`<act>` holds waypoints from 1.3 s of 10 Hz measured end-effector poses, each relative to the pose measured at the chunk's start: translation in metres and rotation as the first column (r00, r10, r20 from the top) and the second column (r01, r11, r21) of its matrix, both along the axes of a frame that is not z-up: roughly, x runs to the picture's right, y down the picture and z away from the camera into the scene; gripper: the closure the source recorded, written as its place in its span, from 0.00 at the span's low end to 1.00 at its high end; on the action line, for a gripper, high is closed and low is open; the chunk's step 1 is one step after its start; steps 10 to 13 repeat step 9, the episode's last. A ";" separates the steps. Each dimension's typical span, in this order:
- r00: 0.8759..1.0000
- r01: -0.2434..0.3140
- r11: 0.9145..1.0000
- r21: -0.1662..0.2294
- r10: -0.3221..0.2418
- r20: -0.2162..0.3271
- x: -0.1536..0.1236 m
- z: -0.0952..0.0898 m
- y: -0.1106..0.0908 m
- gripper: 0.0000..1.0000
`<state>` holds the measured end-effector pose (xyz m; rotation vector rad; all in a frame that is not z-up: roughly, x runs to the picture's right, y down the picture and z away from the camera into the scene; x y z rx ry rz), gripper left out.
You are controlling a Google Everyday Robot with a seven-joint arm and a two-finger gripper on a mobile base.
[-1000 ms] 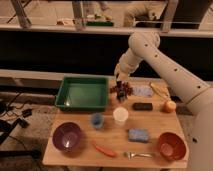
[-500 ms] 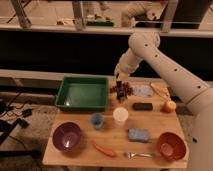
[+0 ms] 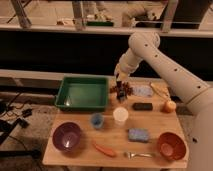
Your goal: Place brush in metal cup
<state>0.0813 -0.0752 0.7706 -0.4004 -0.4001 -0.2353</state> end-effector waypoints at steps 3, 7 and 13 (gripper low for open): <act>1.000 0.000 1.000 -0.002 0.000 0.000 0.000 0.001 0.001 0.40; 1.000 0.008 1.000 -0.009 -0.008 -0.011 0.005 0.002 0.004 0.29; 1.000 0.003 1.000 -0.008 -0.003 -0.011 0.006 0.002 0.003 0.29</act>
